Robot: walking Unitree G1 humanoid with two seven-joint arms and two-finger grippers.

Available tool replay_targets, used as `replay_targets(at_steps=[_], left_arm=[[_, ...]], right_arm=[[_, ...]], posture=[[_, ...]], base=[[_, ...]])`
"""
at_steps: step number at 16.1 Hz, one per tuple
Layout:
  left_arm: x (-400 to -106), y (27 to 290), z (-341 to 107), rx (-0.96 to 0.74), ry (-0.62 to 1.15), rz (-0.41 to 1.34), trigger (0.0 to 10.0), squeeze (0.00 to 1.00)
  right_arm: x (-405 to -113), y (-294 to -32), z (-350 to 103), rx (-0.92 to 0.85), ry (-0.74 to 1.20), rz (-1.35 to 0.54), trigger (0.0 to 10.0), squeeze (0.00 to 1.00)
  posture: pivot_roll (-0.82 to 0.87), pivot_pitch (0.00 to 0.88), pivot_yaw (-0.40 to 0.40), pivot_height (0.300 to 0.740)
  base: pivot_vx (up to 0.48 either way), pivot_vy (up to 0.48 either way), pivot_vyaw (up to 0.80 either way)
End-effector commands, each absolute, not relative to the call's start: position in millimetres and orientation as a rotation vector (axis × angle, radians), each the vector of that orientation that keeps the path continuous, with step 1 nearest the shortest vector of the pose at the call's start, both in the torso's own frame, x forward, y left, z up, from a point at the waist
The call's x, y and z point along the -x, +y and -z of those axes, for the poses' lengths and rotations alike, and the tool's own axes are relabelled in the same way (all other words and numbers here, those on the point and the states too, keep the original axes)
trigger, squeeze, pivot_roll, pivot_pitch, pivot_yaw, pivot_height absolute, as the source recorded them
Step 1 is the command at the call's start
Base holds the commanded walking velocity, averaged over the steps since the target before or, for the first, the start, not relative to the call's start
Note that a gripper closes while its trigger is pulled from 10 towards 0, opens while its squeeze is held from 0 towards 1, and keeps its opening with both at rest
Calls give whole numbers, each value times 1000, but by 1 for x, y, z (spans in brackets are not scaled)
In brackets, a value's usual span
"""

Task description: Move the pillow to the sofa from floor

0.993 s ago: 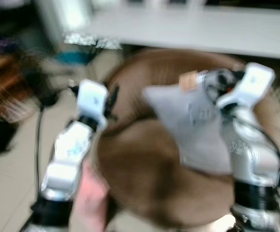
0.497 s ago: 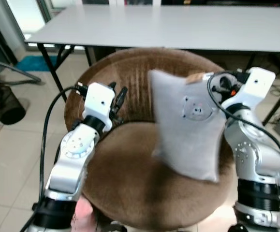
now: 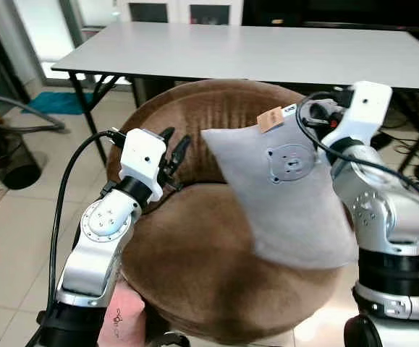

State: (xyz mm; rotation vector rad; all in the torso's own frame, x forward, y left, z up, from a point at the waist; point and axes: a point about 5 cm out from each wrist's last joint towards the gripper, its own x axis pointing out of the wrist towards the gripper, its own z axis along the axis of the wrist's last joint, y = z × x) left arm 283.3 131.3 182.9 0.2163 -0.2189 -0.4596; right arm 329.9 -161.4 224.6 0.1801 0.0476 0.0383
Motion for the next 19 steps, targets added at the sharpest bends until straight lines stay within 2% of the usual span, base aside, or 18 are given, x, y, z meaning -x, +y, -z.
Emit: replay_targets(at_steps=[1, 4, 7, 8, 10, 16, 19], left_arm=[[-279, 129, -182, -215, -206, 504, 10000, 0], [-273, 128, -182, -211, -193, 546, 10000, 0], [-265, 134, -182, -236, -157, 568, 10000, 0], [-264, 135, -182, -238, -151, 570, 10000, 0], [-250, 142, -183, -256, -122, 575, 10000, 0], [-236, 160, -193, -314, -80, 532, 10000, 0], [-232, 165, -197, -324, -79, 509, 10000, 0]], right_arm=[[-331, -161, -249, -194, -14, -64, 10000, 0], [-344, -155, -246, -197, 25, -56, 10000, 0], [-374, -144, -206, -197, 154, -18, 10000, 0], [-377, -143, -201, -213, 166, -24, 10000, 0], [-393, -143, -191, -214, 151, 33, 10000, 0], [-419, -160, -213, -151, 41, 154, 10000, 0], [-423, -150, -229, -150, 6, 106, 10000, 0]], posture=[[-17, 21, 15, 740], [-5, 48, 15, 740], [40, 129, 16, 740], [40, 129, 16, 740], [93, 193, 21, 740], [169, 268, 28, 740], [187, 264, 21, 740]], base=[[0, 0, 0], [0, 0, 0], [0, 0, 0], [0, 0, 0], [0, 0, 0], [0, 0, 0], [0, 0, 0]])
